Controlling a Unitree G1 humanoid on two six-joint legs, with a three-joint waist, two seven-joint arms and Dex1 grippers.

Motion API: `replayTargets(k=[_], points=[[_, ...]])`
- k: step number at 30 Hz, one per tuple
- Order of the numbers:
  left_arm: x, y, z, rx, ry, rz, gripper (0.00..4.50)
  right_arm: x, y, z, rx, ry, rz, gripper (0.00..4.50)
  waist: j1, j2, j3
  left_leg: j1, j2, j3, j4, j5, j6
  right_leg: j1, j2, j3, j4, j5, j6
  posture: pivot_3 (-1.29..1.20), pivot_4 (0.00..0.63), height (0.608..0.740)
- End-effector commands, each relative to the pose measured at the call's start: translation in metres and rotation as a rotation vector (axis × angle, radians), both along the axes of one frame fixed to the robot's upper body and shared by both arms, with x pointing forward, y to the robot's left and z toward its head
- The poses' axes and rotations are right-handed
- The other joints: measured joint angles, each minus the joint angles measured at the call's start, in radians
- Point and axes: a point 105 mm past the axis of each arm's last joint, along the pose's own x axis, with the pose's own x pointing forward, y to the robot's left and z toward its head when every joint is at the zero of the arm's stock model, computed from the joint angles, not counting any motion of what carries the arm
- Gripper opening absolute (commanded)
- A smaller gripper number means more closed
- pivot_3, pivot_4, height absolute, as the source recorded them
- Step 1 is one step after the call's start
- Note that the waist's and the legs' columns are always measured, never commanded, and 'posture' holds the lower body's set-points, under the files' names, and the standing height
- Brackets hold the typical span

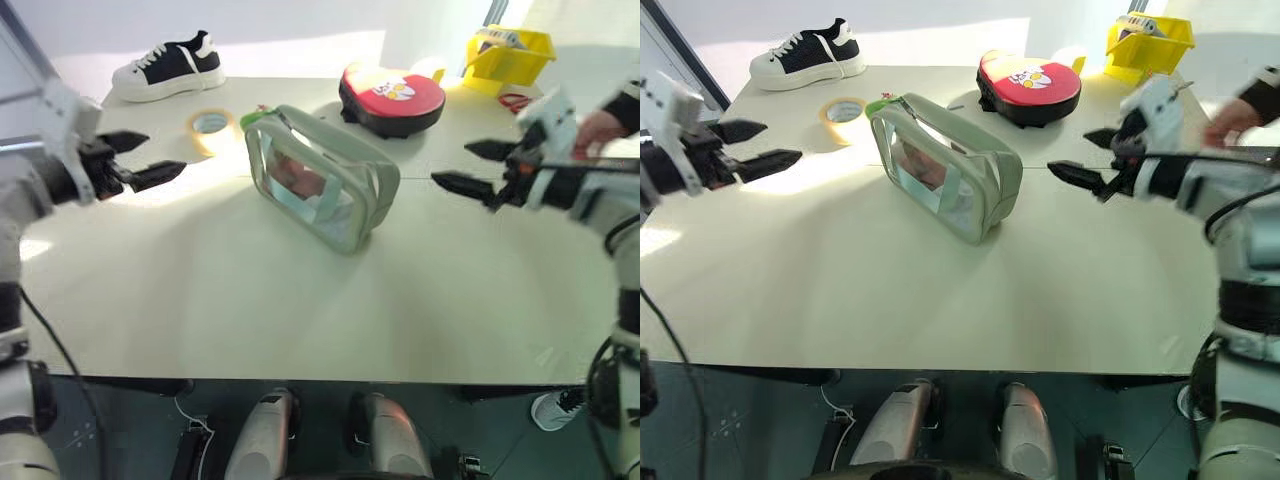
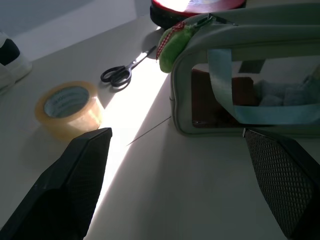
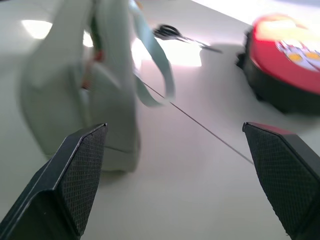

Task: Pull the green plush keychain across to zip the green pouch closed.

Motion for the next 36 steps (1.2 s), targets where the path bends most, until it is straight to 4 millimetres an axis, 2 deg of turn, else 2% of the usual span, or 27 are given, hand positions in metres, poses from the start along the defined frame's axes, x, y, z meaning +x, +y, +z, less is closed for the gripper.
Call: replayTargets(k=[1, 3, 9, 13, 16, 21, 23, 26, 29, 34, 36], points=[[-0.003, 0.000, 0.010, 0.029, -0.005, -0.068, 4.48, -0.004, 0.012, 0.009, 0.008, 0.010, 0.083, 4.50, 0.000, 0.000, 0.000, 0.000, -0.001, 0.000, -0.002, 0.001, 0.001, 0.000, -0.001, 0.000, -0.001, 0.000, 0.001, 0.00, 0.150, 0.740], [-0.002, -0.001, 0.009, 0.035, 0.007, -0.074, 4.48, -0.004, 0.019, 0.014, 0.013, -0.002, 0.100, 4.50, 0.000, -0.001, 0.000, -0.001, -0.001, 0.001, -0.002, 0.001, 0.003, -0.001, -0.001, 0.000, 0.000, 0.003, -0.002, 0.00, 0.150, 0.740], [0.002, -0.006, 0.013, 0.039, -0.028, -0.092, 4.48, -0.004, 0.025, 0.011, -0.014, -0.004, 0.099, 4.50, 0.001, -0.001, 0.001, -0.001, -0.003, 0.005, -0.001, 0.000, 0.006, -0.001, -0.001, -0.001, 0.002, 0.005, 0.002, 0.00, 0.150, 0.740], [0.000, -0.012, 0.020, 0.078, -0.058, -0.108, 4.48, -0.002, 0.032, 0.022, -0.010, -0.039, 0.100, 4.50, -0.001, -0.001, 0.001, -0.001, -0.002, 0.008, 0.001, -0.001, 0.006, -0.001, -0.001, 0.003, 0.001, 0.006, 0.004, 0.00, 0.150, 0.740], [-0.013, -0.037, 0.032, 0.082, -0.065, -0.227, 4.48, 0.005, 0.054, 0.033, 0.009, -0.050, 0.108, 4.50, -0.007, -0.002, 0.001, 0.000, -0.001, 0.010, 0.001, -0.001, 0.006, -0.003, -0.001, 0.007, 0.001, 0.007, 0.005, 0.00, 0.150, 0.740], [-0.042, -0.068, 0.054, 0.120, -0.082, -0.407, 4.48, 0.015, 0.112, 0.046, 0.053, -0.020, 0.167, 4.50, -0.015, -0.001, 0.001, 0.000, 0.000, 0.013, 0.000, 0.000, 0.006, -0.006, -0.001, 0.013, 0.003, 0.008, 0.003, 0.00, 0.150, 0.740], [-0.048, -0.075, 0.055, 0.145, -0.102, -0.448, 4.48, 0.020, 0.135, 0.039, 0.053, 0.006, 0.190, 4.50, -0.022, -0.002, 0.001, 0.001, 0.000, 0.015, -0.001, 0.000, 0.006, -0.006, 0.000, 0.013, 0.004, 0.008, 0.003, 0.00, 0.150, 0.740], [-0.044, -0.070, 0.058, 0.131, -0.125, -0.415, 4.48, 0.036, 0.158, 0.023, 0.017, 0.008, 0.155, 4.50, -0.026, -0.002, 0.001, 0.001, -0.001, 0.018, 0.000, 0.000, 0.007, -0.006, 0.000, 0.014, 0.007, 0.008, 0.003, 0.00, 0.150, 0.740], [-0.045, -0.061, 0.046, 0.172, -0.101, -0.389, 4.48, 0.049, 0.168, 0.013, -0.023, -0.002, 0.130, 4.50, -0.027, -0.002, 0.001, 0.001, -0.002, 0.019, 0.002, 0.000, 0.010, -0.006, 0.001, 0.015, 0.008, 0.009, 0.005, 0.00, 0.150, 0.740], [-0.046, -0.057, 0.038, 0.174, -0.089, -0.363, 4.48, 0.046, 0.181, 0.001, -0.080, 0.005, 0.200, 4.50, -0.025, -0.002, 0.001, 0.001, -0.002, 0.020, 0.004, 0.000, 0.011, -0.006, 0.002, 0.018, 0.007, 0.009, 0.006, 0.00, 0.150, 0.740], [-0.046, -0.057, 0.038, 0.177, -0.089, -0.357, 4.50, 0.045, 0.184, 0.001, -0.100, -0.015, 0.227, 3.98, -0.026, -0.002, 0.001, 0.001, -0.002, 0.020, 0.005, 0.000, 0.011, -0.006, 0.002, 0.019, 0.008, 0.009, 0.006, 0.00, 0.150, 0.740]])
